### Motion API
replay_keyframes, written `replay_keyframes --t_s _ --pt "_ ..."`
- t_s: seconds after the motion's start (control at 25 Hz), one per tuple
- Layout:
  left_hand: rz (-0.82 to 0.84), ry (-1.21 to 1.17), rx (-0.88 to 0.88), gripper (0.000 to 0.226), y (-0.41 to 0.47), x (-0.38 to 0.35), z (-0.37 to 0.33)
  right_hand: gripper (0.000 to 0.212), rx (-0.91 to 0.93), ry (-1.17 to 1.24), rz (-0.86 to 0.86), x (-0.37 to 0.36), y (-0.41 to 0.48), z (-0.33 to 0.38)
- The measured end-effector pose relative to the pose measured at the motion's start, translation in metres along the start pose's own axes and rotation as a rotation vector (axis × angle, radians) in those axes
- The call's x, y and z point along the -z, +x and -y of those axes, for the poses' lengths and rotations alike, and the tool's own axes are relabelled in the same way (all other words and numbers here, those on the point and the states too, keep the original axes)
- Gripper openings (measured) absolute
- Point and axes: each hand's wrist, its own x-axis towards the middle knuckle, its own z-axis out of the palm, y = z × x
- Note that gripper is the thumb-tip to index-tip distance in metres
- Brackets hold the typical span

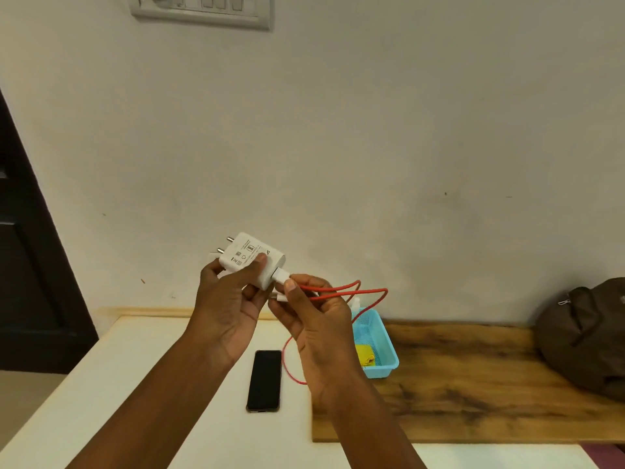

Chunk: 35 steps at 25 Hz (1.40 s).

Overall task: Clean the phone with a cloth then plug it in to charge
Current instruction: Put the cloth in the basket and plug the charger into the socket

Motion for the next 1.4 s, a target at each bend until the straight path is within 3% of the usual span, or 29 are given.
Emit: replay_keyframes --t_s 0.16,0.28,0.36,0.44,0.52,0.6,0.64,0.68,0.72,0.76,0.8,0.88,0.96,1.12,1.28,1.4 --pt "-0.085 -0.005 -0.058 0.038 0.025 0.017 -0.016 0.010 -0.278 -0.186 0.113 0.021 0.011 -0.010" --pt "-0.163 -0.107 -0.105 0.015 0.044 0.034 -0.040 0.015 -0.298 -0.545 0.003 0.056 0.031 -0.032" --pt "-0.178 -0.166 -0.130 0.023 0.053 0.045 -0.052 0.024 -0.282 -0.828 0.000 0.086 0.042 -0.059" --pt "-0.159 -0.137 -0.127 0.036 0.059 0.054 -0.056 0.024 -0.378 -0.908 0.179 0.111 0.054 -0.082" --pt "-0.116 -0.021 -0.101 0.029 0.063 0.061 -0.050 0.024 -0.505 -0.769 0.488 0.126 0.058 -0.122" --pt "-0.065 0.116 -0.059 0.023 0.069 0.065 -0.037 0.054 -0.323 -0.998 0.259 0.148 0.061 -0.152" --pt "-0.040 0.178 -0.039 0.025 0.074 0.068 -0.029 0.069 -0.201 -1.250 0.269 0.146 0.065 -0.156" --pt "-0.024 0.234 -0.017 0.028 0.082 0.072 -0.021 0.076 -0.243 -1.367 0.199 0.131 0.080 -0.157" --pt "-0.017 0.285 0.016 0.031 0.090 0.076 -0.012 0.070 -0.248 -1.415 0.132 0.109 0.088 -0.146" --pt "-0.014 0.326 0.059 0.032 0.097 0.079 -0.003 0.057 -0.233 -1.379 0.092 0.088 0.104 -0.137" --pt "-0.011 0.353 0.109 0.031 0.107 0.082 0.007 0.041 -0.267 -1.101 0.051 0.064 0.117 -0.128" --pt "-0.022 0.383 0.201 0.030 0.127 0.092 0.027 0.024 -0.413 -0.547 0.160 0.026 0.145 -0.117" --pt "-0.036 0.424 0.220 0.032 0.145 0.101 0.044 0.019 -0.457 -0.353 0.274 0.002 0.164 -0.121" --pt "-0.146 0.583 0.130 0.043 0.176 0.121 0.063 0.019 -0.550 -0.211 0.250 -0.011 0.210 -0.166" --pt "-0.265 0.562 0.278 0.062 0.190 0.144 0.072 0.036 -0.580 -0.287 0.112 -0.024 0.256 -0.209" --pt "-0.274 0.515 0.348 0.059 0.199 0.163 0.082 0.040 -0.593 -0.301 0.025 -0.032 0.282 -0.237"
